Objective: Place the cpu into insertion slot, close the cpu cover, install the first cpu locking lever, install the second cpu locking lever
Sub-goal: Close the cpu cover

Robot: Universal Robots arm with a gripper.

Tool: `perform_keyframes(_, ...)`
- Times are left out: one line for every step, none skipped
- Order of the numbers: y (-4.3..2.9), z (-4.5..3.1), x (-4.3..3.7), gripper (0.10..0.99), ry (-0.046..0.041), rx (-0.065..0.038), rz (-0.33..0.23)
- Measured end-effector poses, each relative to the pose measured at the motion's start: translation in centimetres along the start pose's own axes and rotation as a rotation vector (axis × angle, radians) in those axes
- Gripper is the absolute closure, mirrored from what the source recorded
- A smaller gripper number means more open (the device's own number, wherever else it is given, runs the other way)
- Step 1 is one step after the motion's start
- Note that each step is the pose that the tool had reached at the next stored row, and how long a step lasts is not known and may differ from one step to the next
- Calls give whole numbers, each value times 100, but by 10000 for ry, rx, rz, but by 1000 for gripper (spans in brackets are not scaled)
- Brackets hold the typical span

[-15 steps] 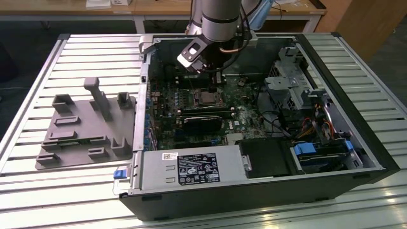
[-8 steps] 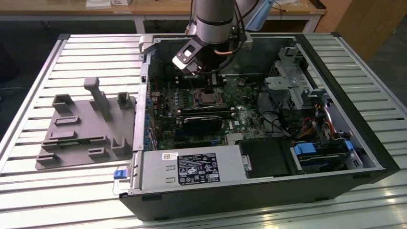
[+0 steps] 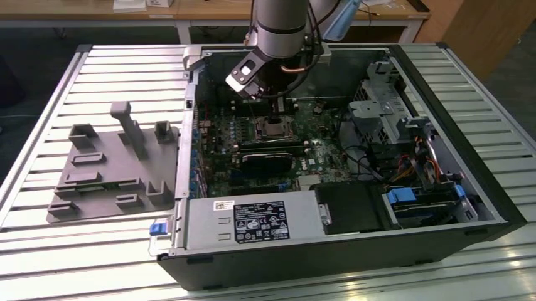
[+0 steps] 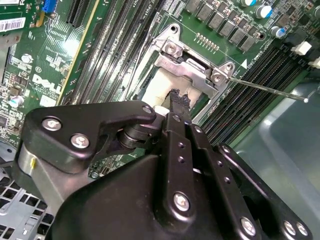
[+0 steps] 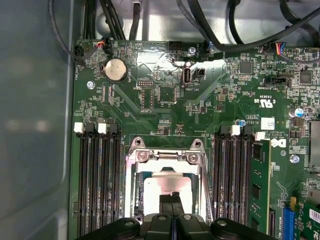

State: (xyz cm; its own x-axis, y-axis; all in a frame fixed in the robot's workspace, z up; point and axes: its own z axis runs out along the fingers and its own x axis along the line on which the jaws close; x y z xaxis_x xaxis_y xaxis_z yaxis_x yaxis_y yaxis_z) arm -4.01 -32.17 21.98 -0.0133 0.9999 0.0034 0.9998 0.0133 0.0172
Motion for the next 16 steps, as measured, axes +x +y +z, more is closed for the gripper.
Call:
perform_keyframes(0,0,0,980,0,0,-30)
perform_keyframes(0,0,0,980,1,0,-95)
perform_keyframes(0,1,0,980,4,0,-174)
perform_keyframes(0,1,0,980,5,1,-264)
perform_keyframes(0,1,0,980,5,1,-358)
perform_keyframes(0,1,0,980,4,2,-466)
perform_keyframes(0,1,0,980,2,3,-582)
perform_keyframes(0,2,0,980,-1,3,-692)
perform_keyframes(0,2,0,980,-6,4,-794)
perform_keyframes(0,2,0,980,-12,4,-896)
perform_keyframes(0,2,0,980,-18,4,-987)
perform_keyframes(0,3,0,980,-25,5,-1077)
perform_keyframes(0,3,0,980,-33,5,-1162)
perform_keyframes(0,3,0,980,-42,6,-1241)
perform_keyframes(0,3,0,980,-51,7,-1318)
perform_keyframes(0,3,0,980,-59,8,-1398)
